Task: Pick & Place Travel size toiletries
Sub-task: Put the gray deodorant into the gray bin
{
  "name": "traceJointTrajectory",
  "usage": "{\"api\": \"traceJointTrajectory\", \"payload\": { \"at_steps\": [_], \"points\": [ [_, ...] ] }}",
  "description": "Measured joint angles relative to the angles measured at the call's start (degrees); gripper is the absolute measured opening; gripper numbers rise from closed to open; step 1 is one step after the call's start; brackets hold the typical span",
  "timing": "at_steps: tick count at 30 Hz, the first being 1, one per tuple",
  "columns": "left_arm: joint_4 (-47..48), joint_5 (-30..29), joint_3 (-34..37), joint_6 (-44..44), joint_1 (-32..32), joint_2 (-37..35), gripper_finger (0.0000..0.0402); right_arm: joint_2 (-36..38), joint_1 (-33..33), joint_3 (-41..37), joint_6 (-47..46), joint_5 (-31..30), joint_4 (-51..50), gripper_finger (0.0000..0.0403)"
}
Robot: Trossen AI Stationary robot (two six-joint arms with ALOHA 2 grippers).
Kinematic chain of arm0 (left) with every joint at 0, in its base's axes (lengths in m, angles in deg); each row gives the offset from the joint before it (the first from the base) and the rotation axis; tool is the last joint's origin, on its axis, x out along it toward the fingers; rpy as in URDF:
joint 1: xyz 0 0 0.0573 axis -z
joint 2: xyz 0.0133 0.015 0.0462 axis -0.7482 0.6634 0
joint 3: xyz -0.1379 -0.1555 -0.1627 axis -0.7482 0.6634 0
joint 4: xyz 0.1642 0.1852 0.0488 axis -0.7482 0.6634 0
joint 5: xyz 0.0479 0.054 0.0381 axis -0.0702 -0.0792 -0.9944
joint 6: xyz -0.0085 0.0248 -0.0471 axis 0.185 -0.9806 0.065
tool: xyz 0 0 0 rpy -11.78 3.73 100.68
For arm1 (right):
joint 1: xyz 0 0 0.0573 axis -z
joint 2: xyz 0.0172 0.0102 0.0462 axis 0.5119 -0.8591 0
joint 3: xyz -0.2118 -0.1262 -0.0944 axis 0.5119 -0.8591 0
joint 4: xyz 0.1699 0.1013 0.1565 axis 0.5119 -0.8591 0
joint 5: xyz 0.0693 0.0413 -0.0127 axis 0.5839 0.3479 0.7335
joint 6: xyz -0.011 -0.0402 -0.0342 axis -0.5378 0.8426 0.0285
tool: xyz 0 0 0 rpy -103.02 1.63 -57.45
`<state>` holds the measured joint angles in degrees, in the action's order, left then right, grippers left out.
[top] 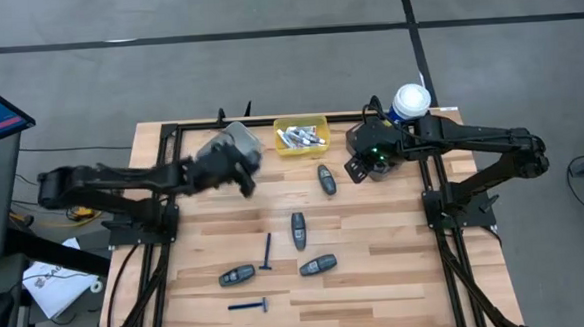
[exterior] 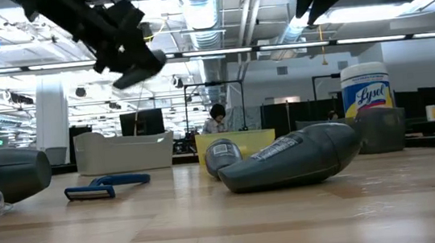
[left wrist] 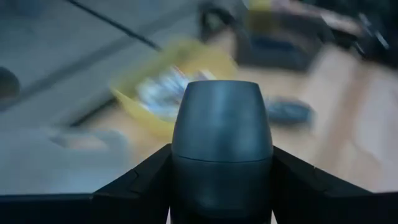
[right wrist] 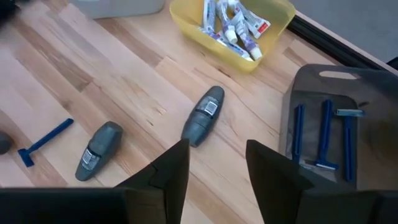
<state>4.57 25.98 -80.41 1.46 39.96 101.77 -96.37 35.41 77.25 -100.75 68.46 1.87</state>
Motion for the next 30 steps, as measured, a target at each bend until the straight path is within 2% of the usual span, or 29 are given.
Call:
{"api": "traceJointTrajectory", "payload": {
  "at_steps": [6, 12, 19, 30],
  "points": [
    [2.11, 1.1, -0.09, -8.21, -13.85, -4.99, 0.02, 0.0, 0.0, 0.0, -0.02, 0.0, 2.1, 0.0144],
    [4.17, 11.8, -0.08, -9.65, -24.66, -0.41, 0.02, 0.0, -0.07, 0.0, -0.04, 0.0, 2.41, 0.0139],
    [4.2, 13.29, -0.04, -16.04, -26.0, 9.44, 0.02, 0.0, -0.11, 0.0, -0.24, 0.02, 4.6, 0.0137],
    [1.92, 13.57, -0.02, -15.82, -25.96, 21.64, 0.0202, 0.0, -0.11, 0.0, -1.53, 0.02, 4.78, 0.0134]
  ]
}}
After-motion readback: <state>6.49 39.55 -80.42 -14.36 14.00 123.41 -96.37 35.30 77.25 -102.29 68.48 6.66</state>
